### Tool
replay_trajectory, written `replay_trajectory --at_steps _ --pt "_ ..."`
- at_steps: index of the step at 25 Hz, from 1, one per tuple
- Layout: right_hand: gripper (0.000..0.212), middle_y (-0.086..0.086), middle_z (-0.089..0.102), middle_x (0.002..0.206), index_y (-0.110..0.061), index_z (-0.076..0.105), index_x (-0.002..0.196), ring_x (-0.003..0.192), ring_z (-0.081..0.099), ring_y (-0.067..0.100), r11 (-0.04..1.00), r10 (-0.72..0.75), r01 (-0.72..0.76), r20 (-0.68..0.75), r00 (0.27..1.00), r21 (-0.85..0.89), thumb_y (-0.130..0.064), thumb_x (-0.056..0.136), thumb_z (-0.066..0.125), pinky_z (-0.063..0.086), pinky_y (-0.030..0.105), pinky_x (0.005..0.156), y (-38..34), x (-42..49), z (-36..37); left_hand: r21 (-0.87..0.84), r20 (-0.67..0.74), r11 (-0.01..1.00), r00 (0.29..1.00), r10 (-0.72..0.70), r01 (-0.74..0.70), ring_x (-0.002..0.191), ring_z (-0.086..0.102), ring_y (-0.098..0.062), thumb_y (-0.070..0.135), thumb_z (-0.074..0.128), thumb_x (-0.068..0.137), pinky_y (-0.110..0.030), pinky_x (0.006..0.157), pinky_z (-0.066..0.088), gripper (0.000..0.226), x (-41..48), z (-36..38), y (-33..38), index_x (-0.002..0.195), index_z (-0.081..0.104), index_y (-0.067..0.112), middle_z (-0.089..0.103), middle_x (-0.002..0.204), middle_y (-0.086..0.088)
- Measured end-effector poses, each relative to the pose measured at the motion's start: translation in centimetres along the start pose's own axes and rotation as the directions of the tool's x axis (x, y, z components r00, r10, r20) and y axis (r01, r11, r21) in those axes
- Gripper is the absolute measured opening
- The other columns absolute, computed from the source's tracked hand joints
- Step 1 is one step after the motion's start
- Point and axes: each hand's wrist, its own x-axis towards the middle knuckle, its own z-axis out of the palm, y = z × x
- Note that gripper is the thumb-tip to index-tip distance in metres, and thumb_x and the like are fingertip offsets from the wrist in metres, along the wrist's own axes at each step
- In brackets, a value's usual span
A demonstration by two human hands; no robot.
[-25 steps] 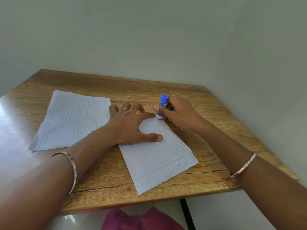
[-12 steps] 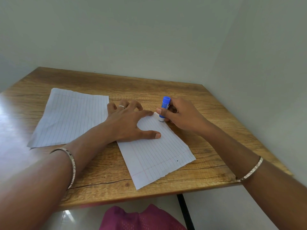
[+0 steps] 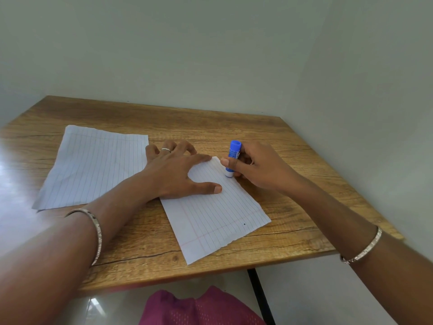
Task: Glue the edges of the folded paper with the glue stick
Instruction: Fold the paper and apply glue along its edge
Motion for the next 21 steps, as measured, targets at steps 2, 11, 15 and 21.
replay_trajectory --at_steps 2,11,15,21 --pt "0.037 0.009 0.073 0.087 -0.013 0.066 0.093 0.083 0.07 0.026 1.0 0.007 -0.007 0.012 1.0 -0.015 -0.05 0.095 0.062 0.056 0.047 0.078 0.0 -0.4 -0.2 -0.004 0.004 1.0 1.0 -0.001 0.001 0.142 0.024 -0.026 0.101 0.015 0.047 -0.056 0.109 0.016 0.111 0.0 0.0 0.0 0.147 0.029 0.055 0.035 0.149 0.008" --pt "0.036 0.007 0.074 0.087 -0.014 0.067 0.095 0.082 0.07 0.023 0.999 0.035 -0.035 0.04 0.999 0.004 -0.05 0.094 0.062 0.055 0.038 0.076 0.1 -2.7 -1.0 -0.009 0.002 1.0 1.0 0.007 -0.007 0.143 0.022 -0.027 0.101 0.018 0.05 -0.056 0.11 0.016 0.108 0.0 0.0 -0.1 0.147 0.029 0.055 0.035 0.15 0.007" --pt "0.038 0.006 0.074 0.085 -0.014 0.068 0.093 0.08 0.069 0.023 0.999 0.042 -0.042 0.058 0.997 -0.006 -0.051 0.094 0.061 0.051 0.032 0.07 0.1 -3.6 -1.4 -0.014 0.005 1.0 1.0 0.004 -0.004 0.143 0.022 -0.028 0.107 0.005 0.038 -0.056 0.109 0.016 0.122 0.0 0.0 -0.1 0.146 0.029 0.056 0.035 0.15 0.007" --pt "0.037 0.01 0.074 0.087 -0.015 0.068 0.092 0.081 0.07 0.026 0.999 0.036 -0.037 0.072 0.997 0.011 -0.052 0.093 0.061 0.057 0.046 0.078 0.0 -5.3 -2.0 -0.024 0.001 1.0 1.0 0.008 -0.008 0.143 0.023 -0.029 0.107 0.003 0.037 -0.058 0.11 0.015 0.124 0.0 0.0 -0.2 0.146 0.031 0.056 0.036 0.15 0.007"
